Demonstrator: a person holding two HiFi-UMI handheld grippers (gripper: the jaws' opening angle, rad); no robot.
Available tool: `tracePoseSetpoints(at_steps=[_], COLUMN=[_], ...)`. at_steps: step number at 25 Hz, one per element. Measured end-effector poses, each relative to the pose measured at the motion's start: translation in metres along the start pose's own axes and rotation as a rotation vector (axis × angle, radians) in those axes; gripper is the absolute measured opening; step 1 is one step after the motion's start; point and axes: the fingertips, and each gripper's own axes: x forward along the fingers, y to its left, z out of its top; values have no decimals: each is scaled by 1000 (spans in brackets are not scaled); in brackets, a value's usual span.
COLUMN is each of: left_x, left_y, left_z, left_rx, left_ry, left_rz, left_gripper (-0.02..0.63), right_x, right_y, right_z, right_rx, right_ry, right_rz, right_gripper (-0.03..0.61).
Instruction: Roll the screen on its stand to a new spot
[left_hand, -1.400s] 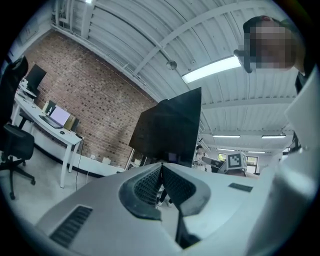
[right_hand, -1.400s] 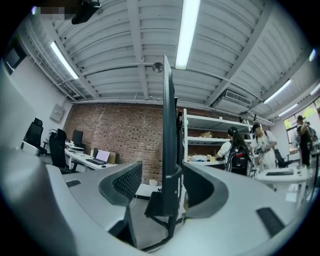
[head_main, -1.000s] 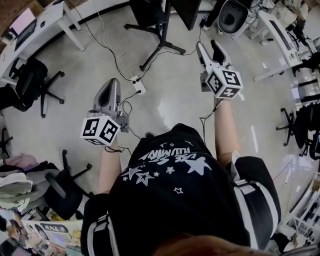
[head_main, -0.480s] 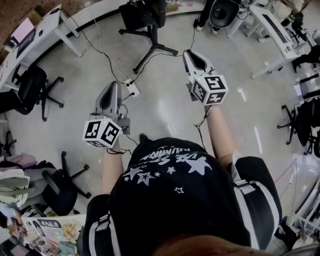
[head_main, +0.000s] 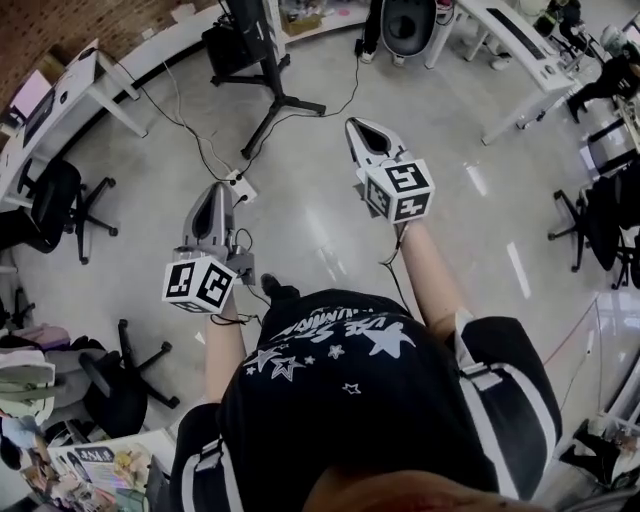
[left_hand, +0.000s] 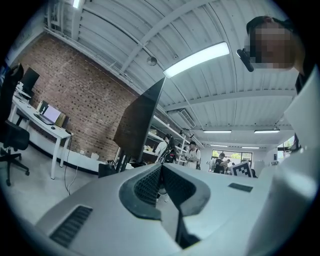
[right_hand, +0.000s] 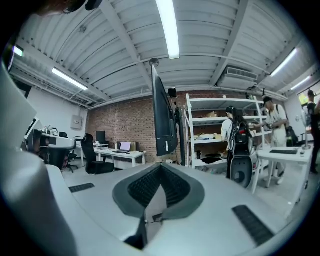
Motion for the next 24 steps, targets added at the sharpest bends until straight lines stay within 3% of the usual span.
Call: tracePoseSetpoints(at_steps=[8,17,24], left_x=[-9,-21,-22], left_y=[-56,-80,-102], left_z=[-30,-35,-49], left_rx=[-3,25,29], left_ry=[38,43,92], left_rz=[16,14,-17], left_gripper=[12,12,12], right_x=[-48,-74,-91], right_y=[-28,-36,-34], right_z=[-25,-41,-51], right_rx=[18,61,81], right_ry=[38,39,58], right_rz=[20,22,32], right_gripper=[6,6,6])
